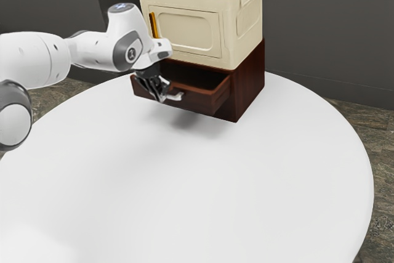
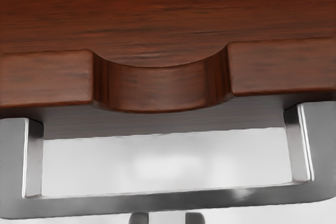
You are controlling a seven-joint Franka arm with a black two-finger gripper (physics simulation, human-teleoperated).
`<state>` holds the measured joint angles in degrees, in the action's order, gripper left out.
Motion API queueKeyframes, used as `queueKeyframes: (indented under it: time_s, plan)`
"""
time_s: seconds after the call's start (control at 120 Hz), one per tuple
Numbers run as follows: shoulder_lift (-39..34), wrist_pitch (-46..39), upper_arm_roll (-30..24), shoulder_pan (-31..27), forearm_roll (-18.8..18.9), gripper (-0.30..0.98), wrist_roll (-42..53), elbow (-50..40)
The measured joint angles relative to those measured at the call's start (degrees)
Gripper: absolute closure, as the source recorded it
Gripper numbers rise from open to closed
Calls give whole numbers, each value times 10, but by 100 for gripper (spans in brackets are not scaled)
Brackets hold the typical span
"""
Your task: Push the drawer handle with one arm to close the drawer
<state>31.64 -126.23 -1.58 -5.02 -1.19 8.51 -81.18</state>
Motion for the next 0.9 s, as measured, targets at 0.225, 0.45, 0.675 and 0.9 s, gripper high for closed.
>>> queueKeyframes:
  time_s: [0.225,0.45,0.675,0.9]
  plan:
    - [48,-2,-6,0,0,69,1,67]
    - [95,-18,-6,-1,1,69,2,129]
    - [122,-68,-15,-5,1,68,3,153]
    - [133,-111,-23,-5,1,68,3,171]
